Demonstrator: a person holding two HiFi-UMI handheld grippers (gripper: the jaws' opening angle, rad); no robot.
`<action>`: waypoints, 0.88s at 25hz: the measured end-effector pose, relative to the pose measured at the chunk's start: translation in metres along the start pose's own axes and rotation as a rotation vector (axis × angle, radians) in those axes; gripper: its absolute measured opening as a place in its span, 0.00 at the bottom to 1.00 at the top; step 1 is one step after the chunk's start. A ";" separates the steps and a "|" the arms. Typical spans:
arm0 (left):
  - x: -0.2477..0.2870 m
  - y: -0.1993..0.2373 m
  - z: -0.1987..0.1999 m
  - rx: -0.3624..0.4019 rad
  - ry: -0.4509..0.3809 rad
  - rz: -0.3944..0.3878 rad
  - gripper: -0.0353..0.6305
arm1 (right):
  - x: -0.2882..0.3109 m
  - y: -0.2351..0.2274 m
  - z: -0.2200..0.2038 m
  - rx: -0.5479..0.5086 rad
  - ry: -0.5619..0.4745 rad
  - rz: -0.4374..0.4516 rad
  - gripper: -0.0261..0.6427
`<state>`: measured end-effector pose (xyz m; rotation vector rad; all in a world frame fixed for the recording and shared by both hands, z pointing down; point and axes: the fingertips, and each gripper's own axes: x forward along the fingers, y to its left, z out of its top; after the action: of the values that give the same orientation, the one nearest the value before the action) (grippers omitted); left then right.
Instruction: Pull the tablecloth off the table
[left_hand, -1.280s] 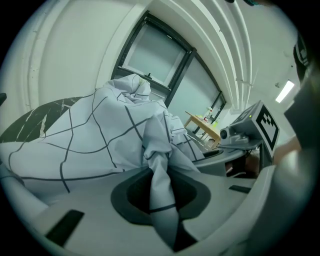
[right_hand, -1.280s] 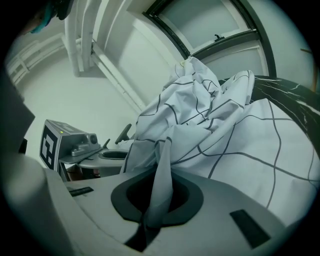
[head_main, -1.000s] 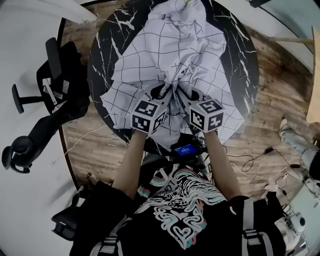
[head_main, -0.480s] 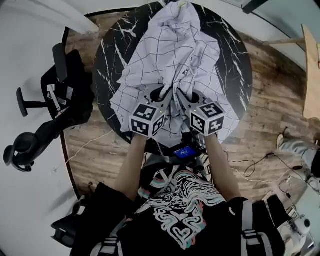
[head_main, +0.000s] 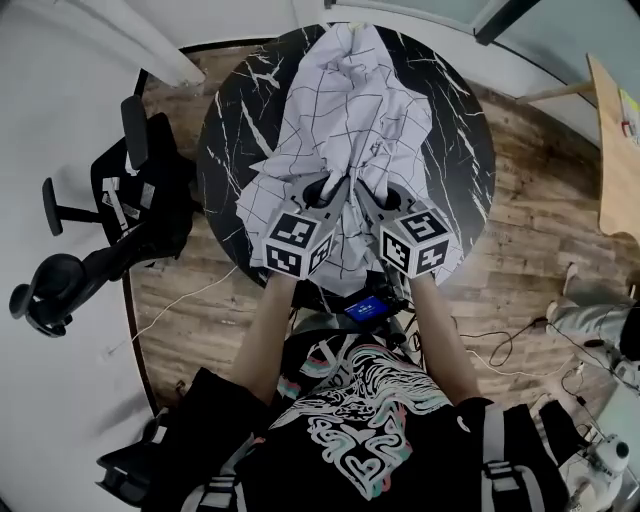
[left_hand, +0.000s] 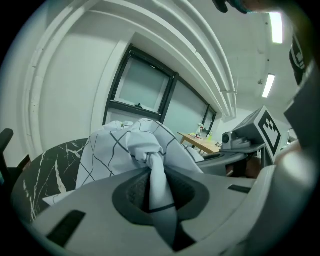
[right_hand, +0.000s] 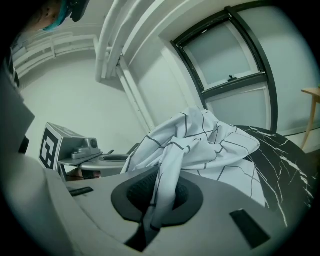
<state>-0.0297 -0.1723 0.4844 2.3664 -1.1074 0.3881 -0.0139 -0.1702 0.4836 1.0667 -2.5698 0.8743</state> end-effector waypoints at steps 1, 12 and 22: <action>-0.002 -0.002 0.003 0.010 -0.010 0.002 0.10 | -0.002 0.002 0.003 -0.008 -0.009 -0.002 0.07; -0.034 -0.029 0.039 0.116 -0.089 0.005 0.09 | -0.034 0.032 0.036 -0.071 -0.115 -0.030 0.07; -0.060 -0.053 0.068 0.160 -0.162 0.001 0.09 | -0.064 0.057 0.062 -0.135 -0.185 -0.044 0.07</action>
<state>-0.0233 -0.1420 0.3839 2.5759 -1.1902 0.2993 -0.0073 -0.1400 0.3828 1.2099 -2.6973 0.6071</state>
